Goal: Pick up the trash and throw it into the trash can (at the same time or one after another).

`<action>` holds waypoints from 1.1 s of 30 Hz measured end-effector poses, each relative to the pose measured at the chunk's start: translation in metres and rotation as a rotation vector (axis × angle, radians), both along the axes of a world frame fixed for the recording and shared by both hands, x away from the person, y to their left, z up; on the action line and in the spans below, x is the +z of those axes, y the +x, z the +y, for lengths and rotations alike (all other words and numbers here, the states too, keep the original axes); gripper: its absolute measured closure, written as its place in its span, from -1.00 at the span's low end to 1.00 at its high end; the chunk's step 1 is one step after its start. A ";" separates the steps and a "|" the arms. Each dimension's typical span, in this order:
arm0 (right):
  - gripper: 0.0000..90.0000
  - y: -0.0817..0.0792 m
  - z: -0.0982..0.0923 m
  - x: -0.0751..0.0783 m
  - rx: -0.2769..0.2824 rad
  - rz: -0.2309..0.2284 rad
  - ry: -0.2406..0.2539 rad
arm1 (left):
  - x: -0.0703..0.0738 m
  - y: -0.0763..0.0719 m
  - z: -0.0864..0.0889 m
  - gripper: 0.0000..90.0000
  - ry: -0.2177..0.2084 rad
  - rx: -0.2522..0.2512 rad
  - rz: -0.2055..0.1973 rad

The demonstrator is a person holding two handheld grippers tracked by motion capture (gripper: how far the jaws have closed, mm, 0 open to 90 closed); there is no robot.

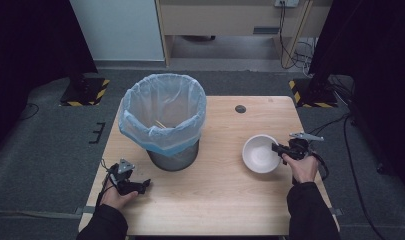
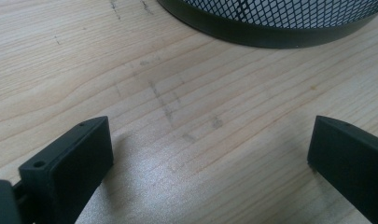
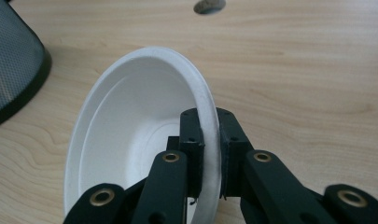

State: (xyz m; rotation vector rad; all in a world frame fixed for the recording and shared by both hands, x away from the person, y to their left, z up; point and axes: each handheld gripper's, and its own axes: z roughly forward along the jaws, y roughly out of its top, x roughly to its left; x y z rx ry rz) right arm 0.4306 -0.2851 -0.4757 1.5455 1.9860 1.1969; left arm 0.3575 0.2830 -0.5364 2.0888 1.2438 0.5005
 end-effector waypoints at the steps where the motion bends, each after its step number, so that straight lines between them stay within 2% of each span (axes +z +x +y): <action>1: 0.85 -0.002 0.000 0.008 -0.006 -0.032 0.020 | 0.000 0.000 0.000 -1.00 0.000 0.000 0.000; 3: 0.85 -0.003 0.000 0.016 -0.008 -0.067 0.039 | 0.000 0.000 0.000 -1.00 0.000 0.000 0.000; 4: 0.85 -0.003 0.000 0.016 -0.008 -0.067 0.039 | 0.000 0.000 0.000 -1.00 0.000 0.000 0.000; 5: 0.85 -0.005 0.000 0.025 -0.009 -0.105 0.061 | 0.000 0.000 0.000 -1.00 0.000 0.000 0.000; 6: 0.85 -0.005 0.000 0.025 -0.009 -0.105 0.061 | 0.000 0.000 0.000 -1.00 0.000 0.000 0.000; 7: 0.85 -0.007 0.001 0.034 -0.009 -0.147 0.081 | 0.000 0.000 0.000 -1.00 0.000 0.000 0.000; 8: 0.85 -0.007 0.001 0.034 -0.009 -0.147 0.081 | 0.000 0.000 0.000 -1.00 0.000 0.000 0.000; 9: 0.85 -0.009 0.003 0.044 -0.008 -0.192 0.113 | 0.000 0.000 0.000 -1.00 0.000 0.000 0.000; 13: 0.85 -0.015 0.008 0.068 0.006 -0.281 0.177 | 0.000 0.000 0.000 -1.00 0.000 0.000 0.000; 14: 0.85 -0.015 0.008 0.068 0.006 -0.281 0.177 | 0.000 0.000 0.000 -1.00 0.000 0.000 0.000; 15: 0.85 -0.018 0.011 0.082 0.014 -0.327 0.219 | 0.000 0.000 0.000 -1.00 0.000 0.000 0.000; 16: 0.85 -0.018 0.011 0.082 0.014 -0.327 0.219 | 0.000 0.000 0.000 -1.00 0.000 0.000 0.000; 17: 0.85 -0.022 0.015 0.096 0.032 -0.369 0.257 | 0.000 0.000 0.000 -1.00 0.000 0.000 0.000; 18: 0.85 -0.022 0.015 0.096 0.032 -0.369 0.257 | 0.000 0.000 0.000 -1.00 0.000 0.000 0.000; 19: 0.85 -0.026 0.020 0.109 0.048 -0.408 0.289 | 0.000 0.000 0.000 -1.00 0.000 0.000 0.000; 20: 0.85 -0.026 0.020 0.109 0.048 -0.408 0.289 | 0.000 0.000 0.000 -1.00 0.000 0.000 0.000; 21: 0.85 -0.030 0.026 0.120 0.067 -0.440 0.320 | 0.000 0.000 0.000 -1.00 0.000 0.001 0.000; 25: 0.85 -0.033 0.036 0.134 0.089 -0.480 0.345 | 0.000 0.000 0.000 -1.00 0.000 0.001 0.000; 26: 0.85 -0.034 0.043 0.142 0.099 -0.503 0.357 | 0.000 0.000 0.000 -1.00 0.000 0.001 0.000; 33: 0.85 -0.031 0.070 0.167 0.126 -0.559 0.390 | 0.000 0.000 0.000 -1.00 0.001 0.001 0.000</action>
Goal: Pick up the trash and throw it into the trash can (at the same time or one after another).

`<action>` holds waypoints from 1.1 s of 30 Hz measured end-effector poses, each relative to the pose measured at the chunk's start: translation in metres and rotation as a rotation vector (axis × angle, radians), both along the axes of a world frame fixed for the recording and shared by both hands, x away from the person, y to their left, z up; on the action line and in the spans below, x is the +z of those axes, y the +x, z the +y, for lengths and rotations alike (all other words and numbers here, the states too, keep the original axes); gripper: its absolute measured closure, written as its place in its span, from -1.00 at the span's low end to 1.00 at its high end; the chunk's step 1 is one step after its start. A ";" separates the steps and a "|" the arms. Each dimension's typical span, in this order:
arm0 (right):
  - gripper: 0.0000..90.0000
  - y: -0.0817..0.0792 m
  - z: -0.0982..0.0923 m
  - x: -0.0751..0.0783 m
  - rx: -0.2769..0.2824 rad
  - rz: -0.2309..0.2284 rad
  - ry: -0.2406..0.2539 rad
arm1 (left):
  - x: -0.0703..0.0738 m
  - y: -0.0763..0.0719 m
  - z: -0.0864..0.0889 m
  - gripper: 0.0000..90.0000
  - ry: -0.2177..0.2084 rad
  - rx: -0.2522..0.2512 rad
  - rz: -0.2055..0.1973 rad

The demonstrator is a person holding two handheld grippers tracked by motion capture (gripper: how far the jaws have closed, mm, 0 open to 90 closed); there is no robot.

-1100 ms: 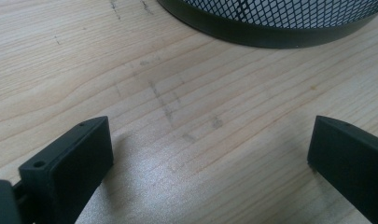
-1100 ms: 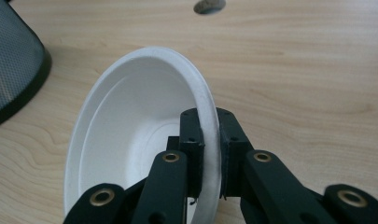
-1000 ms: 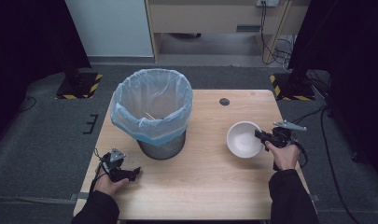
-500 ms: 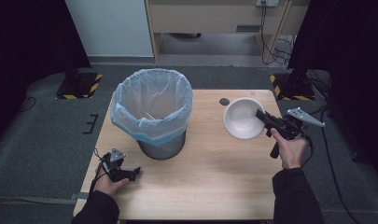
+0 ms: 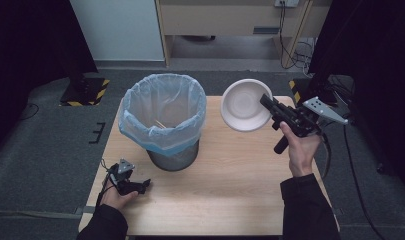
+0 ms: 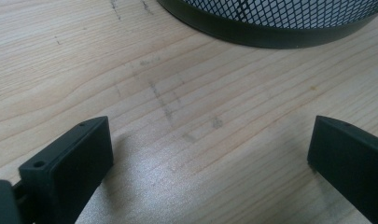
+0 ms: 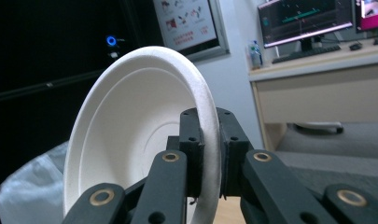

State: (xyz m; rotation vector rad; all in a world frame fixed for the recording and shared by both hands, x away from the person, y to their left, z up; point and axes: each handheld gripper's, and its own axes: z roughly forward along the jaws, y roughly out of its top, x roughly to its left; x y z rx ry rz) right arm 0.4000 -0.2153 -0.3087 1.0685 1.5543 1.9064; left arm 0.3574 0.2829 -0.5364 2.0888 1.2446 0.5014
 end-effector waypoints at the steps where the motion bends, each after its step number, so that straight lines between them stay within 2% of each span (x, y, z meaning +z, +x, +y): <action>1: 0.85 0.001 0.005 0.003 0.005 -0.006 0.001 | 0.000 0.000 0.000 -1.00 0.000 0.000 0.000; 4: 0.85 0.005 0.021 0.014 0.020 -0.027 -0.004 | 0.000 0.000 0.000 -1.00 -0.001 0.000 0.000; 5: 0.85 0.005 0.021 0.014 0.020 -0.027 -0.004 | 0.000 0.000 0.000 -1.00 -0.001 0.000 0.000; 6: 0.85 0.008 0.033 0.019 0.029 -0.040 -0.004 | 0.000 0.000 0.000 -1.00 0.000 0.000 0.000; 7: 0.85 0.008 0.033 0.019 0.029 -0.040 -0.004 | 0.000 0.000 0.000 -1.00 0.000 0.000 0.000; 9: 0.85 0.014 0.051 0.027 0.042 -0.047 -0.005 | 0.000 0.000 0.000 -1.00 0.000 0.000 0.000; 16: 0.85 0.030 0.093 0.038 0.062 -0.059 -0.001 | 0.000 0.000 0.000 -1.00 0.000 0.000 0.000; 22: 0.84 0.041 0.130 0.041 0.087 -0.055 -0.011 | 0.000 0.000 0.000 -1.00 0.000 0.001 -0.002; 23: 0.84 0.041 0.130 0.041 0.087 -0.055 -0.011 | 0.000 0.000 0.000 -1.00 0.000 0.001 -0.002; 27: 0.81 0.051 0.160 0.035 0.110 -0.039 -0.047 | 0.000 0.000 0.000 -1.00 0.000 -0.002 -0.002; 29: 0.75 0.053 0.166 0.032 0.121 -0.035 -0.056 | 0.000 0.000 0.000 -1.00 0.000 -0.002 -0.002; 30: 0.63 0.055 0.171 0.030 0.144 -0.020 -0.066 | 0.000 0.000 0.000 -1.00 -0.001 -0.002 -0.002; 31: 0.40 0.059 0.175 0.025 0.177 0.011 -0.090 | 0.000 0.000 0.000 -1.00 -0.001 -0.002 -0.002; 32: 0.31 0.060 0.175 0.024 0.179 0.022 -0.125 | 0.000 0.000 0.000 -1.00 0.000 -0.002 -0.002; 33: 0.31 0.060 0.175 0.024 0.179 0.022 -0.125 | 0.000 0.000 0.000 -1.00 0.000 -0.002 -0.002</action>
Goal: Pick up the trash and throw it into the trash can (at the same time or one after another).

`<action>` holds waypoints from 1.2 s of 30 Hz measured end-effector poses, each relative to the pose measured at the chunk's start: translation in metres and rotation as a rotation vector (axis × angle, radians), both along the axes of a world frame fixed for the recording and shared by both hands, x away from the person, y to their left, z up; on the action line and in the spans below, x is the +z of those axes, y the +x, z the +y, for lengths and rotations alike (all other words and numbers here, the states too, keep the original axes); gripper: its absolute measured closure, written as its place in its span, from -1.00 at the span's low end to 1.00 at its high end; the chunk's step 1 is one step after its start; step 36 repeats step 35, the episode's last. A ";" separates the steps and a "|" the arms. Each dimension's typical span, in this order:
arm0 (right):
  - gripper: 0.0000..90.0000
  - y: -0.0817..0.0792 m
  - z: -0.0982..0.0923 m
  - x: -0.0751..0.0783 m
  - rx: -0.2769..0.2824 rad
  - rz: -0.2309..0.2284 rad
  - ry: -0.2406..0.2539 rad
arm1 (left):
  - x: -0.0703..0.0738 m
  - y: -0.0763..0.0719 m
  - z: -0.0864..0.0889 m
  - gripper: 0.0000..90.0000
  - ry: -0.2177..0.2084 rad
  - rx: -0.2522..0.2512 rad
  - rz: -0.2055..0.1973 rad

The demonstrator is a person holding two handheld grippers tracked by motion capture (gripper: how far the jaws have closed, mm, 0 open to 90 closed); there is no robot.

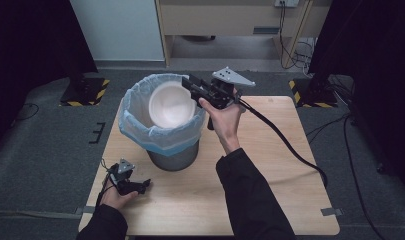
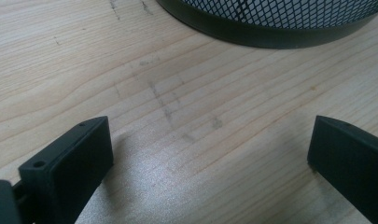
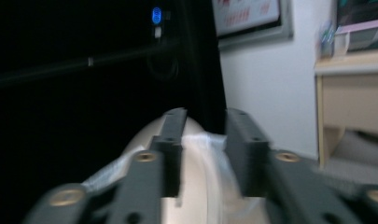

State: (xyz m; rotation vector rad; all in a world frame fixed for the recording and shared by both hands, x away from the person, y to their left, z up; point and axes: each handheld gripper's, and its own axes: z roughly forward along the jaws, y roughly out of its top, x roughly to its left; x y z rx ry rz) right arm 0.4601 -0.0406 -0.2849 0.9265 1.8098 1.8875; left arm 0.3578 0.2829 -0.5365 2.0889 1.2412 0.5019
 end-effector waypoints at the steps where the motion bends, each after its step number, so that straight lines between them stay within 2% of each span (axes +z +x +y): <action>1: 0.21 0.000 -0.006 -0.001 -0.009 -0.012 -0.030 | 0.000 0.000 0.000 -1.00 0.000 0.001 0.000; 2: 0.21 0.000 -0.006 -0.001 -0.009 -0.012 -0.030 | 0.000 0.000 0.000 -1.00 0.000 0.001 0.000; 3: 0.13 -0.002 -0.020 0.000 -0.031 -0.013 0.013 | 0.000 0.000 0.000 -1.00 -0.001 0.000 0.001; 4: 0.04 -0.003 -0.027 0.001 -0.051 -0.018 0.011 | 0.000 0.000 0.000 -1.00 -0.001 0.000 0.001; 7: -0.24 -0.007 -0.052 -0.001 -0.108 -0.027 -0.011 | 0.000 0.000 0.000 -1.00 0.001 -0.001 0.002; 9: -0.32 -0.010 -0.068 -0.006 -0.137 -0.020 -0.052 | 0.000 0.000 0.000 -1.00 0.001 -0.001 0.002; 11: -0.38 -0.012 -0.084 -0.014 -0.154 -0.002 -0.068 | 0.000 0.000 0.000 -1.00 0.001 -0.001 0.001; 12: -0.38 -0.012 -0.084 -0.014 -0.154 -0.002 -0.068 | 0.000 0.000 0.000 -1.00 0.001 -0.001 0.001; 13: -0.40 -0.016 -0.099 -0.026 -0.167 0.018 -0.075 | 0.000 0.000 0.000 -1.00 0.001 -0.001 0.001; 15: -0.41 -0.021 -0.113 -0.041 -0.174 0.048 -0.091 | 0.000 0.000 0.000 -1.00 0.001 -0.001 0.001; 17: -0.41 -0.026 -0.126 -0.060 -0.183 0.083 -0.128 | 0.000 0.000 0.000 -1.00 0.001 -0.001 0.001; 18: -0.41 -0.026 -0.126 -0.060 -0.183 0.083 -0.128 | 0.000 0.000 0.000 -1.00 0.001 -0.001 0.001; 19: -0.42 -0.029 -0.139 -0.082 -0.190 0.134 -0.173 | 0.000 0.000 0.000 -1.00 0.001 -0.001 0.001; 21: -0.42 -0.033 -0.152 -0.104 -0.197 0.184 -0.208 | 0.000 0.000 0.000 -1.00 0.001 -0.001 0.001; 23: -0.42 -0.037 -0.165 -0.124 -0.210 0.221 -0.236 | 0.000 0.000 0.000 -1.00 0.000 -0.001 0.001; 24: -0.42 -0.037 -0.165 -0.124 -0.210 0.221 -0.236 | 0.000 0.000 0.000 -1.00 0.000 -0.001 0.001; 25: -0.43 -0.041 -0.178 -0.142 -0.218 0.256 -0.256 | 0.000 0.000 0.000 -1.00 0.001 -0.001 0.001; 26: -0.43 -0.041 -0.178 -0.142 -0.218 0.256 -0.256 | 0.000 0.000 0.000 -1.00 0.001 -0.001 0.001; 27: -0.44 -0.045 -0.189 -0.160 -0.224 0.288 -0.273 | 0.000 0.000 0.000 -1.00 0.000 -0.001 0.001; 28: -0.45 -0.047 -0.195 -0.168 -0.225 0.303 -0.278 | 0.000 0.000 0.000 -1.00 0.000 -0.001 0.001; 29: -0.46 -0.050 -0.201 -0.176 -0.224 0.323 -0.283 | 0.000 0.000 0.000 -1.00 0.000 -0.001 0.001; 30: -0.46 -0.050 -0.201 -0.176 -0.224 0.323 -0.283 | 0.000 0.000 0.000 -1.00 0.000 -0.001 0.001; 31: -0.47 -0.054 -0.211 -0.192 -0.228 0.352 -0.298 | 0.000 0.000 0.000 -1.00 0.000 -0.001 0.001; 32: -0.47 -0.054 -0.211 -0.192 -0.228 0.352 -0.298 | 0.000 0.000 0.000 -1.00 0.000 -0.001 0.001; 33: -0.48 -0.057 -0.221 -0.205 -0.233 0.401 -0.333 | 0.000 0.000 0.000 -1.00 0.000 -0.001 0.001; 36: -0.50 -0.058 -0.225 -0.209 -0.236 0.417 -0.359 | 0.000 0.000 0.000 -1.00 -0.001 -0.001 0.001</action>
